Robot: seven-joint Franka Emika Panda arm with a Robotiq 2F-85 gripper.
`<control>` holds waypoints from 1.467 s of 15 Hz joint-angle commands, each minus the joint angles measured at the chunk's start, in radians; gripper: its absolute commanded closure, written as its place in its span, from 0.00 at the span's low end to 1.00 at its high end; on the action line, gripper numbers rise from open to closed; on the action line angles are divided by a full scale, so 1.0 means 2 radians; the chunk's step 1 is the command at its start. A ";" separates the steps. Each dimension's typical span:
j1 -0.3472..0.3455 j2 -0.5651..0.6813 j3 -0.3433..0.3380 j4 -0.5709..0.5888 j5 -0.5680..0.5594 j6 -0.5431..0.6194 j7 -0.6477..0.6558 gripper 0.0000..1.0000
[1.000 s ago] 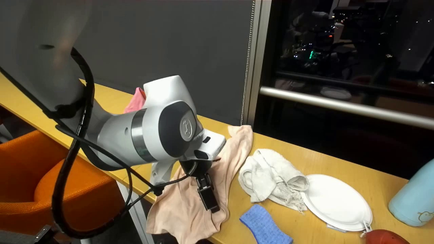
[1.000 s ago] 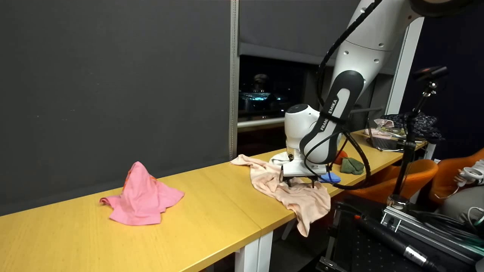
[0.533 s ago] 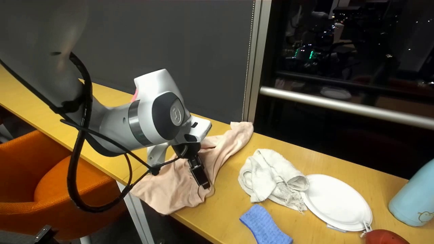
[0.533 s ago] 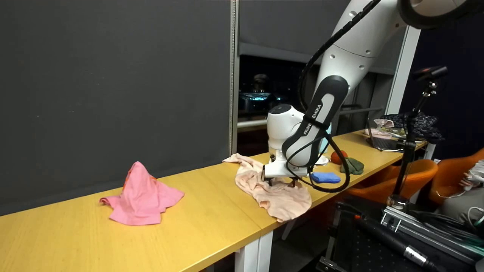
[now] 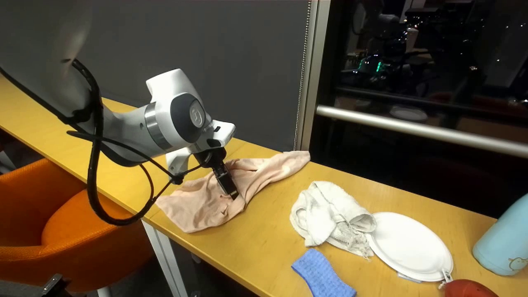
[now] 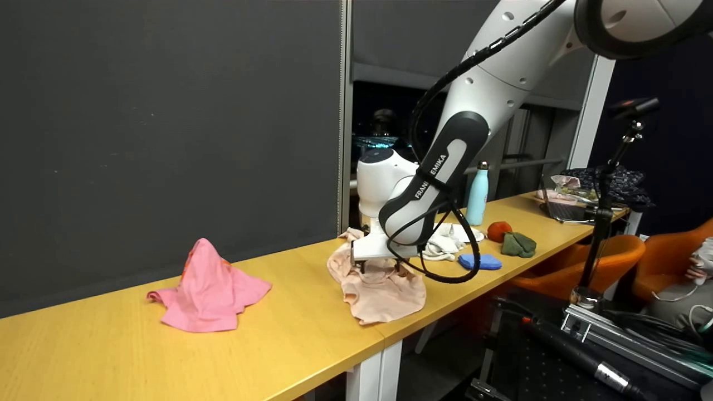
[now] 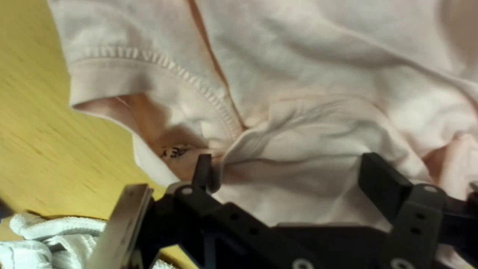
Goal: Unfold the peach shirt
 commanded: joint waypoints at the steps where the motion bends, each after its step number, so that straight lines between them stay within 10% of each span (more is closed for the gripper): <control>1: -0.008 0.016 0.026 0.048 0.012 -0.024 -0.012 0.00; 22: 0.039 -0.042 0.004 -0.033 -0.027 -0.013 -0.015 0.00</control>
